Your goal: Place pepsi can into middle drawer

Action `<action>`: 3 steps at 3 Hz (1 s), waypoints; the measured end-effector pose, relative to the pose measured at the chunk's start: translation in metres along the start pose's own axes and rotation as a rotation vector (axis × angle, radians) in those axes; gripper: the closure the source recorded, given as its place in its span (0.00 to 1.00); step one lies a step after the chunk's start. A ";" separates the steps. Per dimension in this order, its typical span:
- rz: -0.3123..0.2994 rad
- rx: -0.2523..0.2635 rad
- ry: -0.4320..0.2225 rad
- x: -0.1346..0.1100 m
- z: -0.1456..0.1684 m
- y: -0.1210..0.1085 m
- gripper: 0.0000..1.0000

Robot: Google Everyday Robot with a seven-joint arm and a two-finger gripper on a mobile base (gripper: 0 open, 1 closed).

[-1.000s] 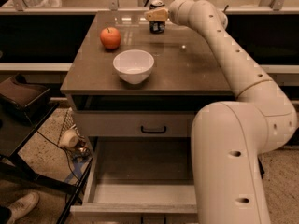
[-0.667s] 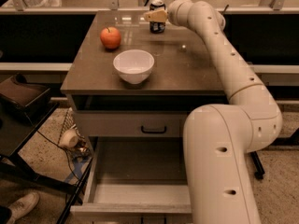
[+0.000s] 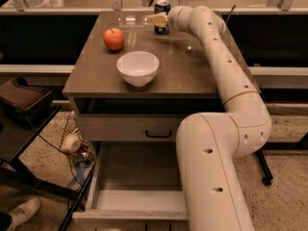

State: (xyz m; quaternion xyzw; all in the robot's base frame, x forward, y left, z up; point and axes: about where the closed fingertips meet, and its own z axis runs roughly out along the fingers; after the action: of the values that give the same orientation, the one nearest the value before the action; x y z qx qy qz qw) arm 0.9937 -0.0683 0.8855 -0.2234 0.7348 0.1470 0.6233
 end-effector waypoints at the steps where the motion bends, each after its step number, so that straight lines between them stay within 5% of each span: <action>1: 0.000 -0.002 0.001 0.001 0.002 0.002 0.47; 2: 0.001 -0.007 0.003 0.003 0.005 0.005 0.78; 3: 0.001 -0.010 0.005 0.004 0.007 0.007 0.99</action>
Offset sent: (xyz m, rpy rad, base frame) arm 0.0006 0.0020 -0.0010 0.0001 0.0009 0.0021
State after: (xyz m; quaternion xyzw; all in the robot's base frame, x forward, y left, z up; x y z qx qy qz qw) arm 0.9954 -0.0597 0.8798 -0.2264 0.7358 0.1503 0.6203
